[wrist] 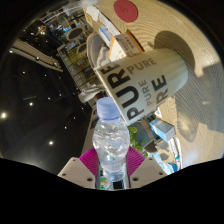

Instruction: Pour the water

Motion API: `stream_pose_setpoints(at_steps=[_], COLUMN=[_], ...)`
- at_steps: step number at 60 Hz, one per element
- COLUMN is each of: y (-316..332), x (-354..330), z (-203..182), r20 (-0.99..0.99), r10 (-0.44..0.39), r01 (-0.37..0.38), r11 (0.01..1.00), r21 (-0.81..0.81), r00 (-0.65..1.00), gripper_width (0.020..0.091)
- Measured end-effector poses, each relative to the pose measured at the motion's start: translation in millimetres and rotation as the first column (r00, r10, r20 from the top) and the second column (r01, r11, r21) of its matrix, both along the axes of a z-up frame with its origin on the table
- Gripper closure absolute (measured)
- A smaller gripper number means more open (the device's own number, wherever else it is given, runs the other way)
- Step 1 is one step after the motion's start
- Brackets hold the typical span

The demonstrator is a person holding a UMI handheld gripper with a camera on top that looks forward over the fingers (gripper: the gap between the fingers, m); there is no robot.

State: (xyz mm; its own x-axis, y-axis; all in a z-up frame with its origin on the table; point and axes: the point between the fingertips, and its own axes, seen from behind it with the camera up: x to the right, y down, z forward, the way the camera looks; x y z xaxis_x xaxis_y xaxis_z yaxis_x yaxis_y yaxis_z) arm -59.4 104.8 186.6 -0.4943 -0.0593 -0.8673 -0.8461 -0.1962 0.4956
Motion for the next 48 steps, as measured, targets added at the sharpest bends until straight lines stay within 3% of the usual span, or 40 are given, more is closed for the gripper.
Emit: stream_pose_setpoints(at_steps=[15,26,32,38,48], y=[-5,-20,-27,-32,-27], x=[-13,-13,12,53,134], z=[9,45,83,116,133], r20=[0.050,0.459,0.721,0.927,0.993], r10=[0.065,0.115,0.068,0.011,-0.037], r01=[-0.065,-0.122,-0.103,-0.084,-0.026], r11=[0.998,0.992,0.995,0.996,0.999], r21=[-0.007,-0.016,0.005,0.022,0.034], r00=[0.997,0.881,0.690,0.376,-0.114], gripper_width=[0.0769,0.0768,0.0765,0.0765,0.0766])
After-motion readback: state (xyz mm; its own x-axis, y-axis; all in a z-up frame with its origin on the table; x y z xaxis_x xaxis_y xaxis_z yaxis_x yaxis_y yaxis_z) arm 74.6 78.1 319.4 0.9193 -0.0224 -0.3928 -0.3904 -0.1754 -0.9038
